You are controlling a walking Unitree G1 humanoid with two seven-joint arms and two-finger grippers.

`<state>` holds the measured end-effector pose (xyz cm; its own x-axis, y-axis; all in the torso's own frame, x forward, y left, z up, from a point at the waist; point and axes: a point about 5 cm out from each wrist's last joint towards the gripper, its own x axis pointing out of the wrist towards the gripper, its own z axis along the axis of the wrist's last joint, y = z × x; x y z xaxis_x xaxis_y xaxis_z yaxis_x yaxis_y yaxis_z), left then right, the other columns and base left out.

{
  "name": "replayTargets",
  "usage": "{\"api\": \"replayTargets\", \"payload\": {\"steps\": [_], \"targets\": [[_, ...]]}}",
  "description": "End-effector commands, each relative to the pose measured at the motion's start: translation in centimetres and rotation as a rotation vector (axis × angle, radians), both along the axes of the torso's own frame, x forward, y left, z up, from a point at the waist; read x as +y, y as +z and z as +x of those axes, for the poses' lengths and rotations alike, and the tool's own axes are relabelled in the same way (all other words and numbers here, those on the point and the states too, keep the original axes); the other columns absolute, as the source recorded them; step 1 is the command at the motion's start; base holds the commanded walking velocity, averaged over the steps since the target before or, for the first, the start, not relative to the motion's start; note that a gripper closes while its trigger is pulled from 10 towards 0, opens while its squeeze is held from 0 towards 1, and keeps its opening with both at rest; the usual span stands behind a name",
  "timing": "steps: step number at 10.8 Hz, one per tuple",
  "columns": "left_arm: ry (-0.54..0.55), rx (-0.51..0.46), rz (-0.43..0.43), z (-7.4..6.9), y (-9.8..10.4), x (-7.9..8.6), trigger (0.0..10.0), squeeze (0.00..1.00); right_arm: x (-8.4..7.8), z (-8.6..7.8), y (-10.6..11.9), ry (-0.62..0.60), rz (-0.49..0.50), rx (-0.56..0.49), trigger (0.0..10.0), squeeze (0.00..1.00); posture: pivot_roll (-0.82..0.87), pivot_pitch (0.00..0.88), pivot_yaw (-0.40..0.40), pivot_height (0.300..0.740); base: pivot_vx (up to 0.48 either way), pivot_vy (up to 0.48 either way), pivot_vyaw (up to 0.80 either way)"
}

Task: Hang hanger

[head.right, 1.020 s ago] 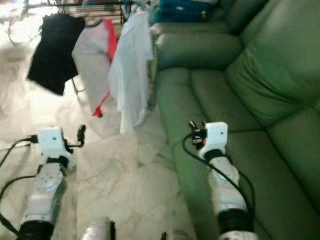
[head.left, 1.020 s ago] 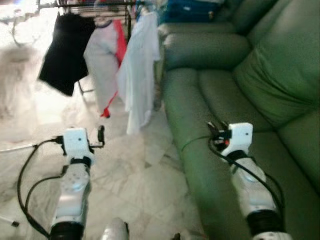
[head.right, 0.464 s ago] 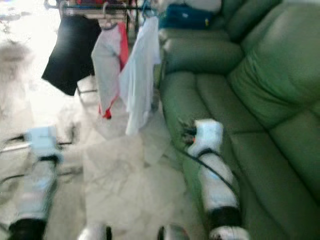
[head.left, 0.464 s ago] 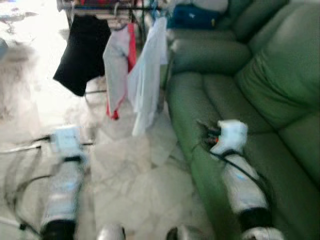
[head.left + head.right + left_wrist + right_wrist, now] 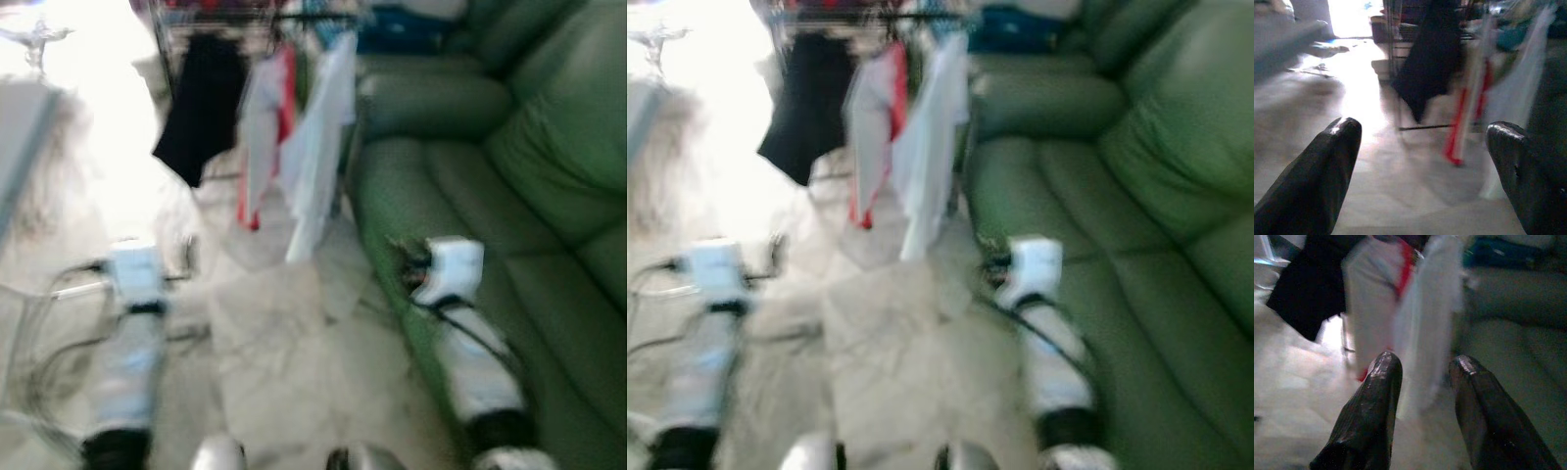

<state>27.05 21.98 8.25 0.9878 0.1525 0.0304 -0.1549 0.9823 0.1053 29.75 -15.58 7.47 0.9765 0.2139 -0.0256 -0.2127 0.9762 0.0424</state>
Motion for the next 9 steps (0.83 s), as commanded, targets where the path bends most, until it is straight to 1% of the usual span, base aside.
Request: {"api": "replayTargets", "payload": {"steps": [1,2,3,4,5,7,8,9], "targets": [[-0.050,-0.044,0.052,0.2,0.8,-1.2,10.0,0.00,-1.7,-0.1,0.2,-0.046,0.000,-0.011,10.0,0.00,0.05,0.090,-0.087,0.740,0.000,0.000,0.00],[-0.053,-0.069,0.135,0.3,1.5,-0.8,10.0,0.00,-1.8,-0.3,0.2,-0.044,0.006,-0.015,10.0,0.00,0.05,0.092,-0.079,0.740,0.000,0.000,0.00],[-0.061,-0.081,0.170,0.3,1.8,-0.4,10.0,0.00,-1.7,-0.5,0.0,-0.047,0.008,-0.016,10.0,0.00,0.05,0.091,-0.067,0.740,0.000,0.000,0.00],[-0.059,-0.080,0.173,0.3,1.7,-0.2,10.0,0.00,-1.6,-0.7,-0.1,-0.047,0.003,-0.017,10.0,0.00,0.05,0.090,-0.058,0.740,0.000,0.000,0.00],[-0.069,-0.076,0.183,0.6,1.8,-0.2,10.0,0.00,-1.0,-1.0,-0.2,-0.030,-0.028,-0.032,10.0,0.00,0.05,0.089,-0.040,0.740,0.000,0.000,0.80],[-0.069,-0.083,0.212,1.1,2.0,-0.5,10.0,0.00,-0.8,-0.9,-0.3,-0.037,-0.012,-0.038,10.0,0.00,0.06,0.090,0.000,0.740,0.000,0.000,0.80],[-0.066,-0.098,0.253,1.3,2.7,-0.4,10.0,0.00,-0.6,-0.9,-0.2,-0.076,0.021,-0.051,10.0,0.00,0.05,0.100,0.063,0.740,0.000,0.000,0.00],[-0.079,-0.099,0.264,1.4,2.9,-0.2,10.0,0.00,-0.4,-0.9,-0.2,-0.092,0.023,-0.062,10.0,0.00,0.04,0.115,0.084,0.740,0.000,0.000,0.00]]}}
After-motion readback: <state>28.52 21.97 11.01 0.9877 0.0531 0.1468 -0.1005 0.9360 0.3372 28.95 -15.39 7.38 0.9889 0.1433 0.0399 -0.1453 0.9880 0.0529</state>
